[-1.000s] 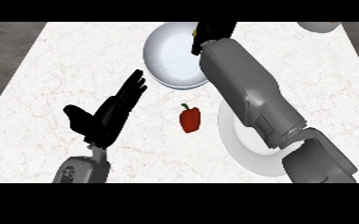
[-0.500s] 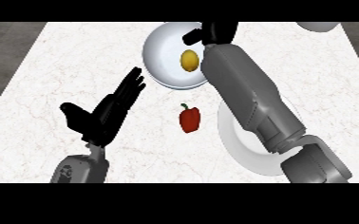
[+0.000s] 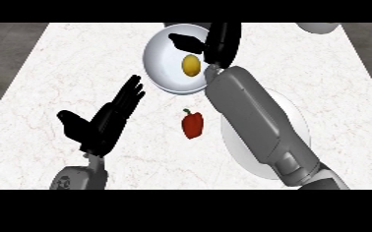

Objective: Pick the lemon from the plate and place it in the bowl

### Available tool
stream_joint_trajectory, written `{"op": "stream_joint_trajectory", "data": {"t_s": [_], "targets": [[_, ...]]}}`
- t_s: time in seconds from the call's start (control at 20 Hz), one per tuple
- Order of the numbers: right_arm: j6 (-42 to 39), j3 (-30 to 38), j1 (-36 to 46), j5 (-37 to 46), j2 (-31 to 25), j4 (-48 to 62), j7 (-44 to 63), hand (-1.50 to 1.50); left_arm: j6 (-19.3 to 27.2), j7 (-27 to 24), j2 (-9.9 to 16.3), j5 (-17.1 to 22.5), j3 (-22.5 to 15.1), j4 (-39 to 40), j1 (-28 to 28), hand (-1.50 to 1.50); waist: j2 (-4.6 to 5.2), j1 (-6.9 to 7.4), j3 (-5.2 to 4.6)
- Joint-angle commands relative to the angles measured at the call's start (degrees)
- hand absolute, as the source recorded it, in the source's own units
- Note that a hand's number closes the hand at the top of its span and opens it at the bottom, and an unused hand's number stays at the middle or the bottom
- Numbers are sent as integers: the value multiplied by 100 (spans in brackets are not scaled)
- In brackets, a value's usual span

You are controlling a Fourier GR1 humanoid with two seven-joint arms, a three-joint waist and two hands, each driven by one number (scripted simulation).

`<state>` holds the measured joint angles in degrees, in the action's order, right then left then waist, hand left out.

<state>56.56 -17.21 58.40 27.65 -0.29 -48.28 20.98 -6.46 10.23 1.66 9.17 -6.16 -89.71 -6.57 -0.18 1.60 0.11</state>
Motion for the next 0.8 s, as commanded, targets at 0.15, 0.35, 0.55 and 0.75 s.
{"op": "stream_joint_trajectory", "data": {"t_s": [0.15,0.35,0.55,0.75], "targets": [[877,-1745,-1509,46,28,-2420,272,-150,7,3,136,47,185,2,206,0,-145,-320,-10],[1256,-2668,-2505,857,27,-3301,534,-150,82,73,117,78,226,-161,204,0,-158,-400,-18],[1491,-3703,-3773,1566,27,-3809,414,150,125,-182,62,-22,259,186,214,0,-162,-581,-29],[1875,-4604,-5328,2263,27,-4142,208,150,73,-98,166,104,346,-148,357,0,-170,-537,-22]]}}
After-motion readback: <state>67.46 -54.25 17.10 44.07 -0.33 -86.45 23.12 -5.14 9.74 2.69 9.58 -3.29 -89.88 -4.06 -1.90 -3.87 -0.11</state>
